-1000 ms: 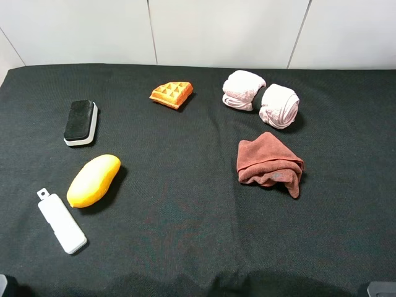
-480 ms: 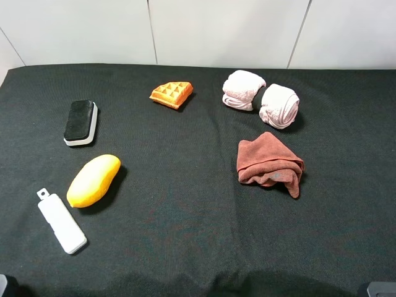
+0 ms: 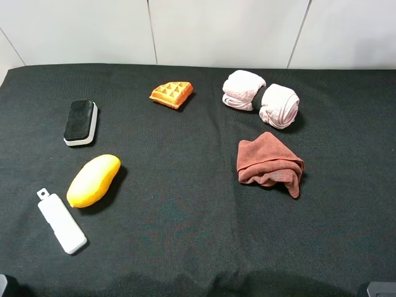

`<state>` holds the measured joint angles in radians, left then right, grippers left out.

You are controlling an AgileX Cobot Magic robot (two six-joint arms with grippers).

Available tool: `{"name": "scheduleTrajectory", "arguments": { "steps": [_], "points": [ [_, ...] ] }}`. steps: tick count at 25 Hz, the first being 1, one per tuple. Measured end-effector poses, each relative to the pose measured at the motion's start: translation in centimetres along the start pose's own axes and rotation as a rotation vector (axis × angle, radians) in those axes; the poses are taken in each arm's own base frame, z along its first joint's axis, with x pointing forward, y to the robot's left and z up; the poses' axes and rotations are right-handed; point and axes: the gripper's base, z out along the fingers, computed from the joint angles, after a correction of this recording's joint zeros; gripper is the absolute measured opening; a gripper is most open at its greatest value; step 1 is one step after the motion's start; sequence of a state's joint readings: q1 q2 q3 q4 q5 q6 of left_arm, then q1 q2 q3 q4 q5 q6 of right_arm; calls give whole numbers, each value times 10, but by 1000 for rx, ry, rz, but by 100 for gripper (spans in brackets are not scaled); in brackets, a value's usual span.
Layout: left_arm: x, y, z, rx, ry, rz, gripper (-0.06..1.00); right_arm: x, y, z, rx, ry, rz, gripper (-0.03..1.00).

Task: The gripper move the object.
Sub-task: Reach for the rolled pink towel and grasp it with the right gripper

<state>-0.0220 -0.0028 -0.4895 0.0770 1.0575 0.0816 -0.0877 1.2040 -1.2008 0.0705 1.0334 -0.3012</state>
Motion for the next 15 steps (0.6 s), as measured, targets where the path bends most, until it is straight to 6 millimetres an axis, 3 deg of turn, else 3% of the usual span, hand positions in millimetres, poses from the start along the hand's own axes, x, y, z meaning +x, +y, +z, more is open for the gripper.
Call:
{"name": "scheduleTrajectory", "arguments": {
  "steps": [6, 15],
  "points": [
    [0, 0, 0, 0, 0, 0, 73, -21, -4, 26, -54, 46, -72, 70],
    [0, 0, 0, 0, 0, 0, 73, -30, -3, 77, -139, 90, -169, 70]
  ]
}}
